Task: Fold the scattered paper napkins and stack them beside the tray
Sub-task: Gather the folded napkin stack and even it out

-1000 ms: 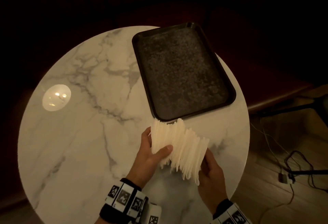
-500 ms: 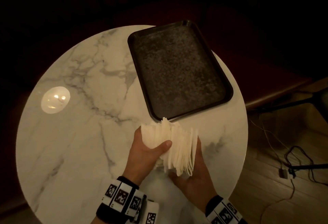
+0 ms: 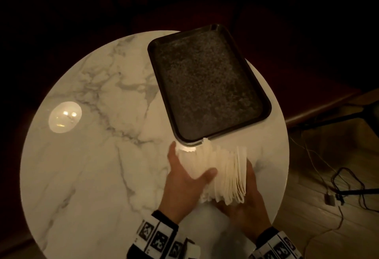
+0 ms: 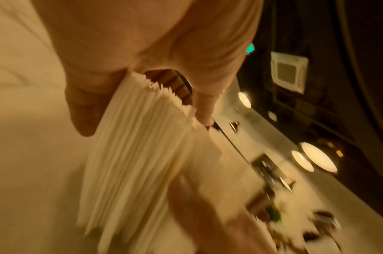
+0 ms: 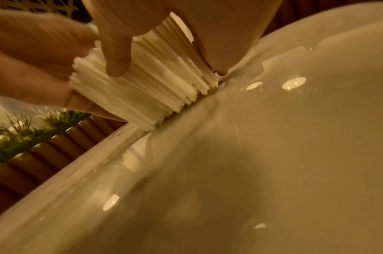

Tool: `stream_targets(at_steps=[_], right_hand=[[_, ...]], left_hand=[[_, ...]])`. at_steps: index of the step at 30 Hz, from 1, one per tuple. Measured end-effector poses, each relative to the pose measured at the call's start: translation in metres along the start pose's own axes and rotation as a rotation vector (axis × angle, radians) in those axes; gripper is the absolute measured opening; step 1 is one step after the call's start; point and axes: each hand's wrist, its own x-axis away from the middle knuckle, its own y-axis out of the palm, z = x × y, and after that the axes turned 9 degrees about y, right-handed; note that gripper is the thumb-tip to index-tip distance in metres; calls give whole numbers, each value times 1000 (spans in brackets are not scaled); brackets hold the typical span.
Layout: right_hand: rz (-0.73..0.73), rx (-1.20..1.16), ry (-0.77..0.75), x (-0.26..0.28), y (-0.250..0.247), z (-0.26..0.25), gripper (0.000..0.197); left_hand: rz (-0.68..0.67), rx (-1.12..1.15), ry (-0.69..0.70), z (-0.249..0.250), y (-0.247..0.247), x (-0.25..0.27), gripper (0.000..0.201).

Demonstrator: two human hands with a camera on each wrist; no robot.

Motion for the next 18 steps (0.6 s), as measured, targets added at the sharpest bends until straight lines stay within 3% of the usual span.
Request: stream_targets(at_steps=[2,5,8,11,13,16,18], right_hand=[[-41,-15,17,1,-3,1,101],[-116,-60,67,5,-3,-5,98],[-27,-16,43,3,-5,-1,106],[-30,-2,74,4,-9,7,113],[-31,-94,146,3,-11,5,108],[-13,-31,145,3,-18,8,92],[17,-7,155,2,-24,10,97]], left_hand=[[48,12,5,-2,-4,-5,115],[-102,-123,86,11,2,4,113],[-106,-157,147,19,5,3,107],[-94,-134,79,14,2,-9,111],[-125,-142,63,14,6,-7,112],[-223,-201,134,22,15,0,116],[-251,-234,164,28,14,-4,113]])
